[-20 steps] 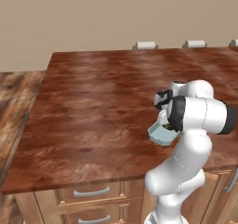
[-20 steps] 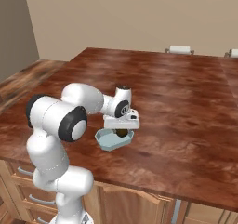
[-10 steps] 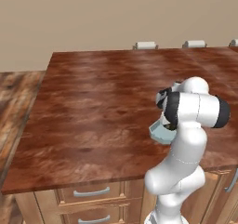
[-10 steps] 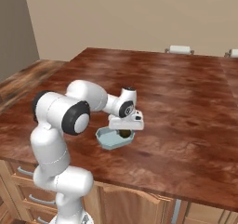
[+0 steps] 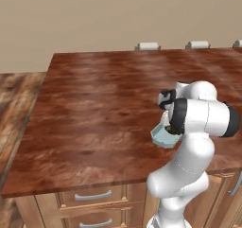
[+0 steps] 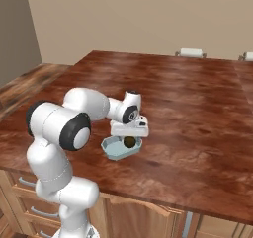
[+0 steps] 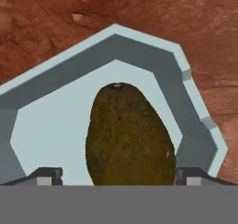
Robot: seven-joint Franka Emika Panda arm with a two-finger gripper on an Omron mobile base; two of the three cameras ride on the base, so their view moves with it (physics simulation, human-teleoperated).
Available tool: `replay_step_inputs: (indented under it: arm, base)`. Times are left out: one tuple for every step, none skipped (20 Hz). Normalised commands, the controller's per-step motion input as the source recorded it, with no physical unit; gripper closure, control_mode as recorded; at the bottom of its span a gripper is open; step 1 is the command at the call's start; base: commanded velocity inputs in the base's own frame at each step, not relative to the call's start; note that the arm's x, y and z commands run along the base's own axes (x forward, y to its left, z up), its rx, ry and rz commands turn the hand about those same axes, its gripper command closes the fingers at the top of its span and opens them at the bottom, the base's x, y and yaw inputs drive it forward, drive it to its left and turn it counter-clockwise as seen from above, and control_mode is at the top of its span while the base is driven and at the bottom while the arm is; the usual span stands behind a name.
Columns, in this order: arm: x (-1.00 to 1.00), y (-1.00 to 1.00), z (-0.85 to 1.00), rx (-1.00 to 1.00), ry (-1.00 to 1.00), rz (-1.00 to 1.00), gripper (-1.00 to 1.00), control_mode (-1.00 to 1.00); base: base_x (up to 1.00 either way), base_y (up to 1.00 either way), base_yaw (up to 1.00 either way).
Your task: Take the lemon and avocado out of the freezer and place them in the tupperware container on the counter. Then put the tupperware containing the vegetables back in the freezer.
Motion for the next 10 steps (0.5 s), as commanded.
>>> replay_step_inputs:
  arm:
    - [-0.39, 0.44, 0.29, 0.00, -0.09, 0.00, -1.00, -1.00]
    - [-0.42, 0.44, 0.27, 0.00, -0.07, 0.00, -1.00, -1.00]
    - [-0.42, 0.42, 0.25, 0.00, -0.06, 0.00, -1.00, -1.00]
    - [-0.44, 0.41, 0.23, 0.00, -0.05, 0.00, -1.00, -1.00]
    - [-0.46, 0.41, 0.21, 0.00, -0.04, 0.00, -1.00, -1.00]
    - [-0.50, 0.42, 0.22, 0.00, -0.03, 0.00, -1.00, -1.00]
    - [-0.55, 0.45, 0.23, 0.00, -0.03, 0.00, -1.00, -1.00]
    - [-0.59, 0.46, 0.26, 0.00, -0.02, 0.00, -1.00, -1.00]
    - [-0.66, 0.47, 0.32, 0.00, -0.03, 0.00, -1.00, -1.00]
    - [-0.73, 0.44, 0.43, 0.00, -0.05, 0.00, -1.00, -1.00]
  base:
    - [0.00, 0.00, 0.00]
    - [0.00, 0.00, 0.00]
    - [0.00, 0.00, 0.00]
    - [0.00, 0.00, 0.00]
    - [0.00, 0.00, 0.00]
    - [0.00, 0.00, 0.00]
    - [0.00, 0.00, 0.00]
    - [0.00, 0.00, 0.00]
    - [0.00, 0.00, 0.00]
    - [0.00, 0.00, 0.00]
